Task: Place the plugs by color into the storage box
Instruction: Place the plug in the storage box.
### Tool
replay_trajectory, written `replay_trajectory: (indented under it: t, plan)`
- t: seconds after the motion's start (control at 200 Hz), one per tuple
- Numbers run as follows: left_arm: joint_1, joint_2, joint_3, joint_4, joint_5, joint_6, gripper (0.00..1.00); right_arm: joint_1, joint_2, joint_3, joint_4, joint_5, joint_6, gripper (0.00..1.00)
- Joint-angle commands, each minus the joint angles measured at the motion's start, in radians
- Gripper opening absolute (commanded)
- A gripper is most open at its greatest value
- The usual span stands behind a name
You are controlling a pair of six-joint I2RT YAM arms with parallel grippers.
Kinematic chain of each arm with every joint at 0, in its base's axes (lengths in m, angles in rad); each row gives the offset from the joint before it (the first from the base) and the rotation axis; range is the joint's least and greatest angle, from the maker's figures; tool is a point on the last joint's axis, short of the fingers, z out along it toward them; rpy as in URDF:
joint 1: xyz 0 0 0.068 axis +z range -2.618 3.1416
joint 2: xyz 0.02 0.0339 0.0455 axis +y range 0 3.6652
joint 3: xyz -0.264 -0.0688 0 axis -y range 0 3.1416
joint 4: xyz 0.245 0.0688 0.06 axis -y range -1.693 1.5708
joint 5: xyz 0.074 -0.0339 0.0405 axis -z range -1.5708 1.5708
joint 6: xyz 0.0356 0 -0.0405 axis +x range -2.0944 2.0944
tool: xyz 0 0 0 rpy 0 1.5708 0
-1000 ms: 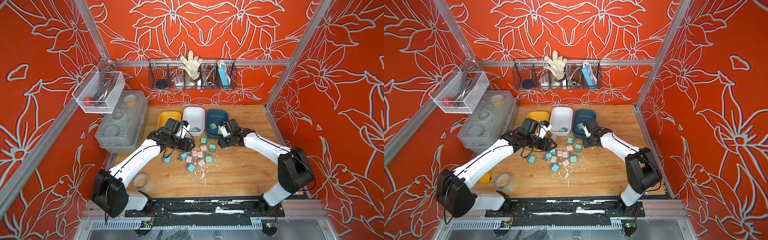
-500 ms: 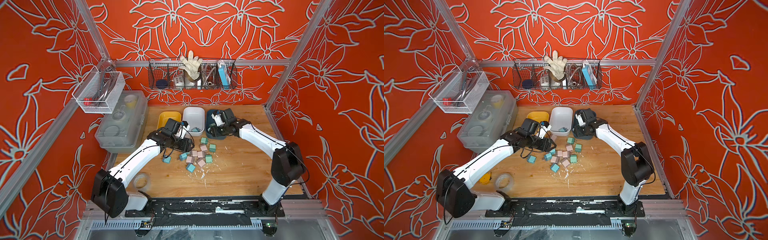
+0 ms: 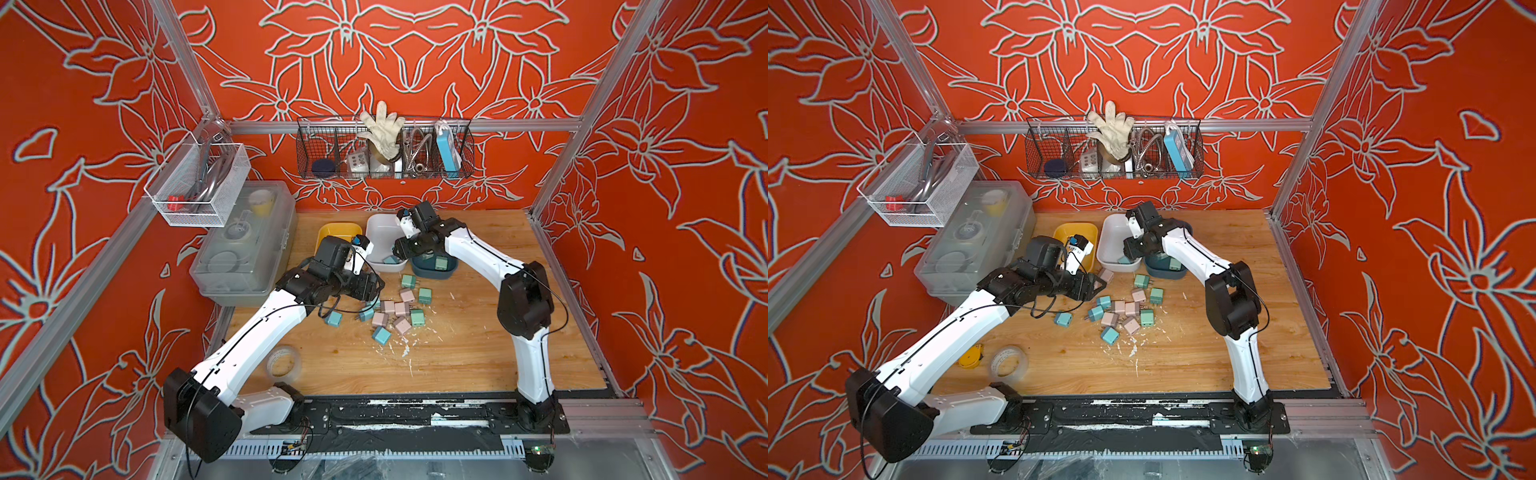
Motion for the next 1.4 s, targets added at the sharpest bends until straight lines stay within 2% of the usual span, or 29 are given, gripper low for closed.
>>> replay_trajectory:
  t: [0.0, 0.145, 0.28, 0.49, 1.251, 1.396]
  plan:
    - [0.007, -0.011, -0.028, 0.029, -0.008, 0.012, 0.7, 0.008, 0.075, 0.107, -0.1, -0.004, -0.043, 0.37]
    - [0.006, 0.01, -0.024, 0.026, -0.01, 0.005, 0.7, 0.009, 0.189, 0.252, -0.146, -0.012, -0.073, 0.39]
    - [0.005, 0.03, -0.034, 0.048, 0.036, -0.017, 0.7, 0.01, 0.295, 0.382, -0.159, -0.026, -0.09, 0.41]
    - [0.002, 0.042, -0.031, 0.043, 0.028, -0.015, 0.7, 0.011, 0.397, 0.517, -0.166, -0.017, -0.095, 0.5]
    - [0.002, 0.019, -0.035, 0.043, 0.028, -0.005, 0.73, 0.023, 0.32, 0.419, -0.138, -0.008, -0.119, 0.62]
    - [0.001, 0.011, -0.034, 0.041, 0.021, -0.002, 0.74, 0.026, 0.293, 0.398, -0.13, 0.0, -0.116, 0.6]
